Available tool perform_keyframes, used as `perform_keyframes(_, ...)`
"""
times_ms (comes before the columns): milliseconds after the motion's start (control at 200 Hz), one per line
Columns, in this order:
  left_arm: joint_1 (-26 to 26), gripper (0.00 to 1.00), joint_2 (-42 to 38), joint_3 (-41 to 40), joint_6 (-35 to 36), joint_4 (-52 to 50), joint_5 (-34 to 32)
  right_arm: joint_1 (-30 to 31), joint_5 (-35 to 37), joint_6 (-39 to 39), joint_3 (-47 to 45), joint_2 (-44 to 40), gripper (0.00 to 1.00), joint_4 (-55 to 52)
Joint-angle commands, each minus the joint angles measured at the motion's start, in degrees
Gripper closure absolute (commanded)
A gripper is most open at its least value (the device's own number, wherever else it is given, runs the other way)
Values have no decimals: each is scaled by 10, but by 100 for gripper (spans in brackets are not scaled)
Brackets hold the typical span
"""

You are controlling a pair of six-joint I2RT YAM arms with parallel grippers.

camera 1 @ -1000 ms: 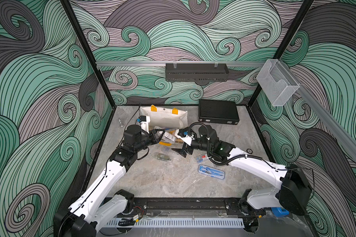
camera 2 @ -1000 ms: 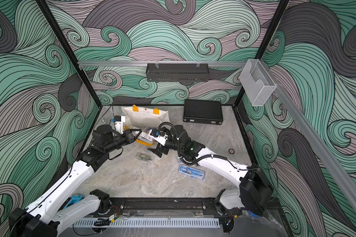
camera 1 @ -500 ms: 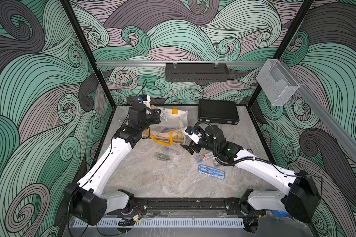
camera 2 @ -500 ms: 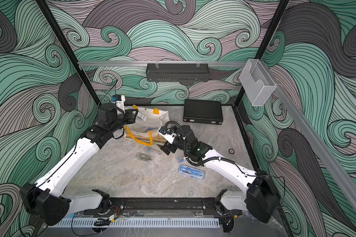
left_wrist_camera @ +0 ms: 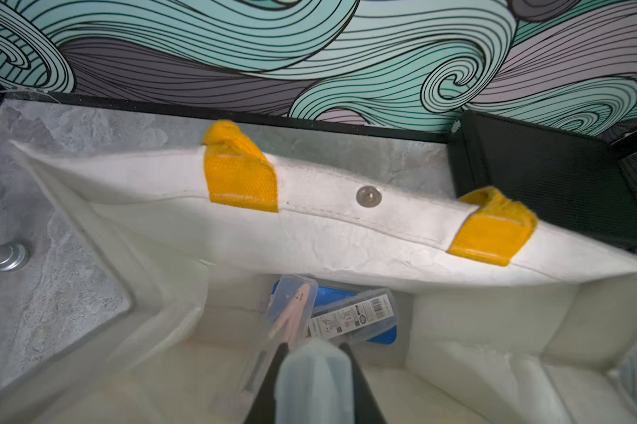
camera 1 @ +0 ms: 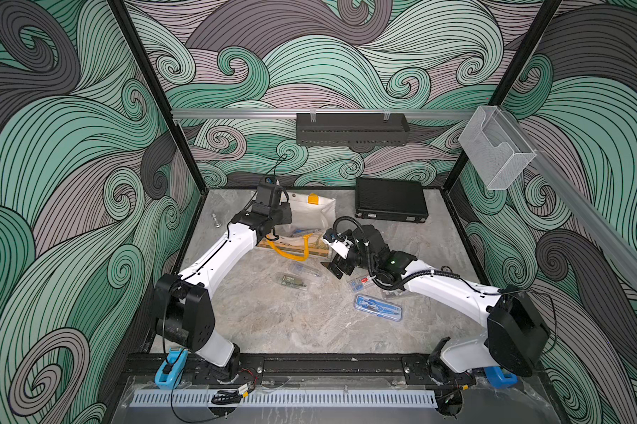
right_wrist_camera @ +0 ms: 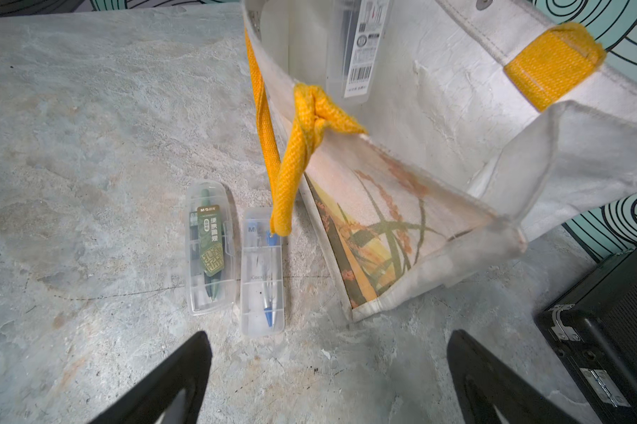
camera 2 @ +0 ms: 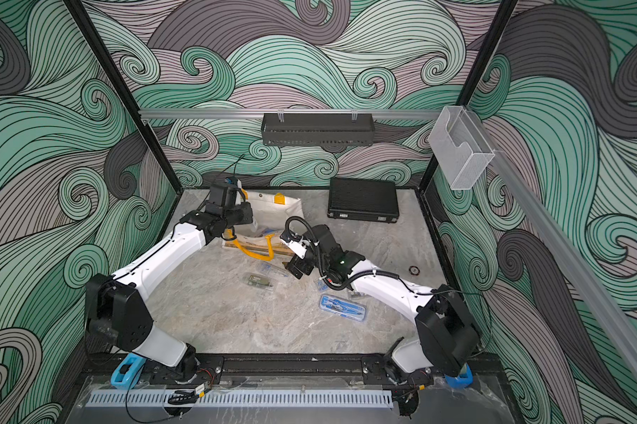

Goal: Put the compass set into the canvas bag
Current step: Place the compass set in the canvas bag.

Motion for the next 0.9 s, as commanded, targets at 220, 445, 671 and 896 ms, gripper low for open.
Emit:
perform_keyframes(220,3,74,45,33,-16,-16,18,-1,-17,10,12,21,0,24)
perform_keyframes(445,3,59,50,46,-26,-15,35,-1,-19,8,-3,14,0,30)
perform_keyframes(671,3,33,31,56,-32,-14,55,-1,-19,8,-14,12,0,34)
perform_keyframes(896,2,5,-16,62,-31,-5,84,-1,-19,6,-20,10,0,33)
